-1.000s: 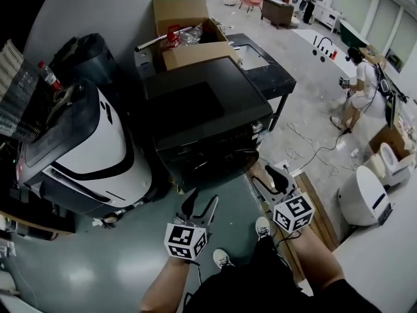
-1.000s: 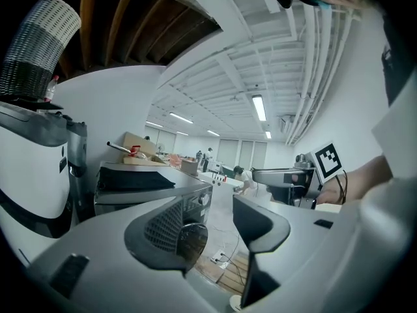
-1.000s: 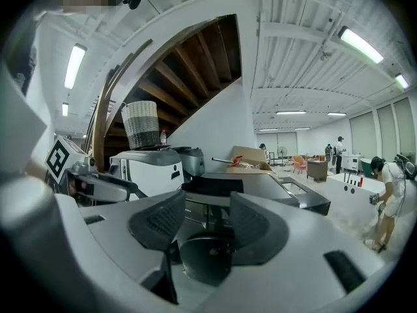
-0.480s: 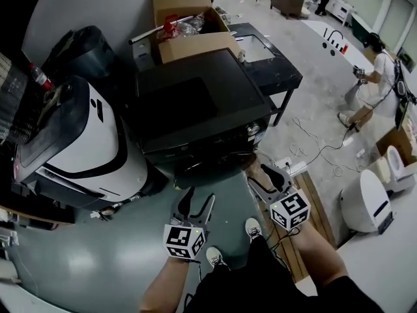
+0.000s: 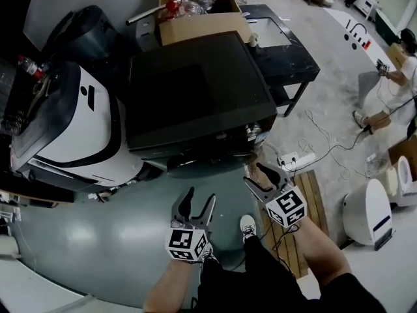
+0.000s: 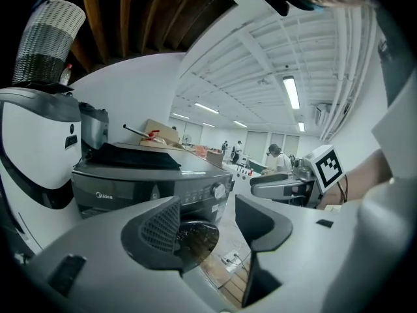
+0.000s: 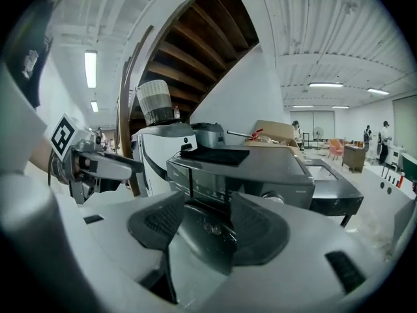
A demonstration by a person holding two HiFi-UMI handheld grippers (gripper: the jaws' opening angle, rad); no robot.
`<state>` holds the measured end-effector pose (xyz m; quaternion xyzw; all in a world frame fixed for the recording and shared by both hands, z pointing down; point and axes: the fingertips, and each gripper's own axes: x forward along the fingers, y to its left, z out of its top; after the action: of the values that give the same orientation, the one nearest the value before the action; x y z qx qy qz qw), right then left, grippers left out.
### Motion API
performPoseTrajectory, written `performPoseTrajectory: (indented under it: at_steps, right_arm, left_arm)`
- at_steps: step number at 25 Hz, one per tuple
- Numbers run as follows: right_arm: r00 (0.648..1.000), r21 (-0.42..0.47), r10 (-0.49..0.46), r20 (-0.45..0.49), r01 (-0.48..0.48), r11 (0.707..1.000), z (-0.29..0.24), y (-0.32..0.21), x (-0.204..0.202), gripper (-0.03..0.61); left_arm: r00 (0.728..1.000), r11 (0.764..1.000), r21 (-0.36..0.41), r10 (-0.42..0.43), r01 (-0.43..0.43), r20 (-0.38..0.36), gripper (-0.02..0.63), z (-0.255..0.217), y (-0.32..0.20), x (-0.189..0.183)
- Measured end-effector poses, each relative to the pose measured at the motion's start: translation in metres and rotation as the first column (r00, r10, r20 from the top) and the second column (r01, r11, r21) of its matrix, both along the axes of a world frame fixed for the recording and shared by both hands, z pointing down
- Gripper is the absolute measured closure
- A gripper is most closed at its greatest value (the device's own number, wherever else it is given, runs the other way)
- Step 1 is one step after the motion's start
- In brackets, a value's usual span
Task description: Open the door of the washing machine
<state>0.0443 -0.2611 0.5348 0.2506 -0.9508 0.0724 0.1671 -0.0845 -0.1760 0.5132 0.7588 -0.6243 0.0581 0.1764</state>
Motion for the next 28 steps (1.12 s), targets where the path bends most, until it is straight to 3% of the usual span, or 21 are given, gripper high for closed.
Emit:
performPoseTrajectory:
  at_steps: [12, 21, 28]
  right_arm:
    - [0.992, -0.109, -0.111, -0.067, 0.103, 0.989, 0.112, -0.068, 0.004, 0.353]
    - [0.982, -0.181, -0.133, -0.134, 0.107, 0.978, 0.193, -0.105, -0.008, 0.353]
    - [0.951, -0.159, -0.191, -0.242, 0.156, 0.975, 0.241, -0.125, -0.026, 0.353]
  left_arm:
    - [0.993, 0.99, -0.081, -0.119, 0.119, 0.0, 0.351, 0.073, -0.052, 0.015]
    - [0.99, 0.979, -0.153, -0.139, 0.136, -0.011, 0.351, 0.125, -0.087, 0.016]
    - [0.992, 0.976, -0.184, -0.124, 0.116, -0.029, 0.351, 0.16, -0.111, 0.004]
